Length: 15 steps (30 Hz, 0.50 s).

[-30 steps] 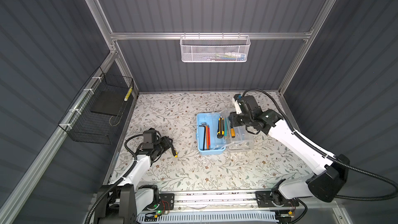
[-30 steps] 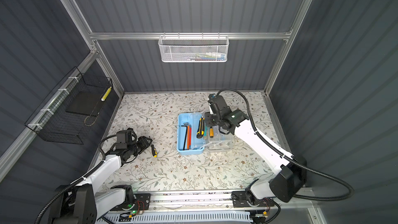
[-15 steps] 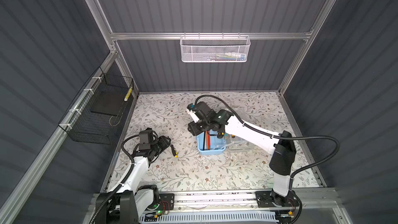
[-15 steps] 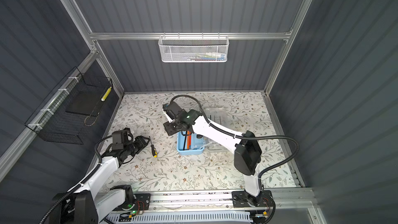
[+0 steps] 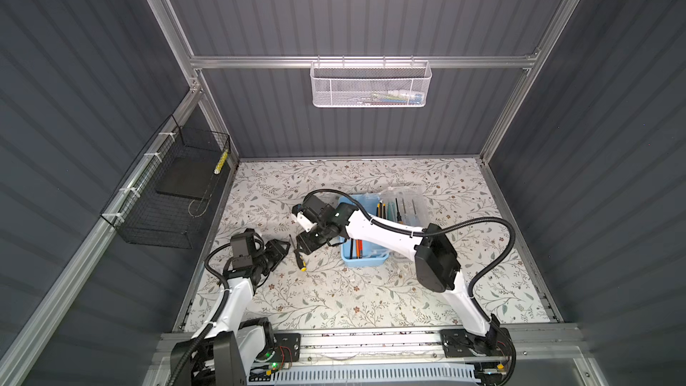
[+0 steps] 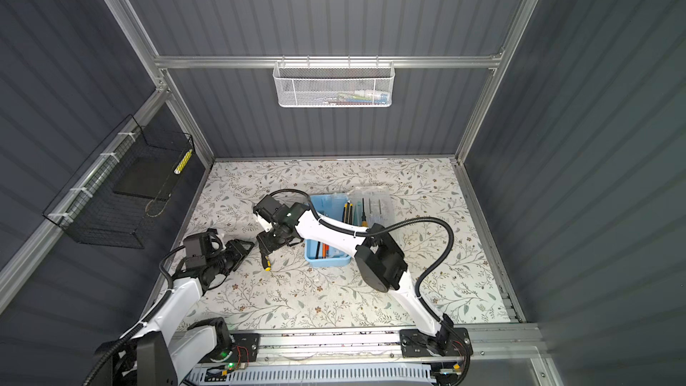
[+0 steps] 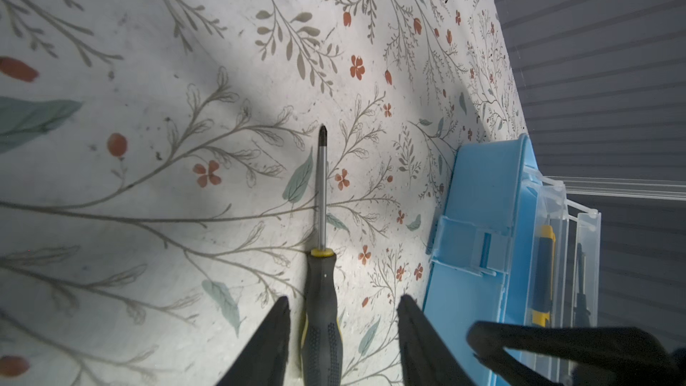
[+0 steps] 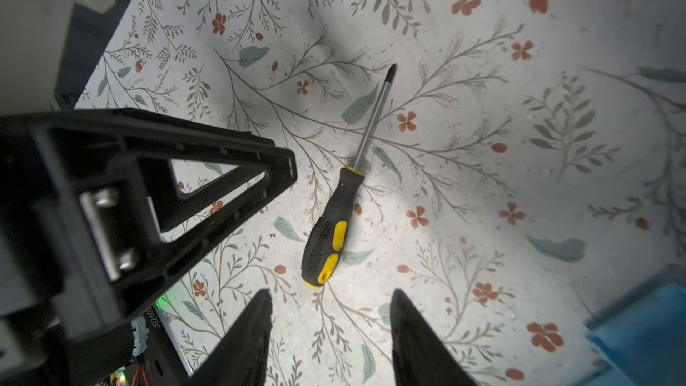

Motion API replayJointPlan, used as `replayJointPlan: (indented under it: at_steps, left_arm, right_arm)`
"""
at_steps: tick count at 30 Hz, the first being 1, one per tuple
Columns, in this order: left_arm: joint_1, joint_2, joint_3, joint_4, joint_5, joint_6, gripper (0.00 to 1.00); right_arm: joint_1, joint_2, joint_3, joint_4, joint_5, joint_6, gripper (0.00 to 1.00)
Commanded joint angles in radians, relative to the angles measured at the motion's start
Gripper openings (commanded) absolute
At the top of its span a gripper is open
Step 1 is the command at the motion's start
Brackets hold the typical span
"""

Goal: Pack the tool kit
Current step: 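Open the right gripper and move it over the black-and-yellow screwdriver, then lower the right gripper onto the black-and-yellow screwdriver and close it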

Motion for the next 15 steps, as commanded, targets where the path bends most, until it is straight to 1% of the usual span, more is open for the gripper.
replayJointPlan:
  at_steps: [1,8,15]
  left_arm:
    - [0.010,-0.027,-0.010,-0.039,-0.011,0.012,0.48]
    - [0.015,-0.030,-0.027,-0.041,-0.022,0.018,0.48]
    - [0.016,-0.032,-0.053,-0.027,-0.021,0.008,0.48]
  right_arm:
    - [0.016,0.060,0.078,-0.058,-0.039,0.004,0.54]
    - [0.028,0.170,0.180,-0.113,-0.027,-0.005,0.53]
    - [0.043,0.229,0.229,-0.150,0.012,-0.023,0.50]
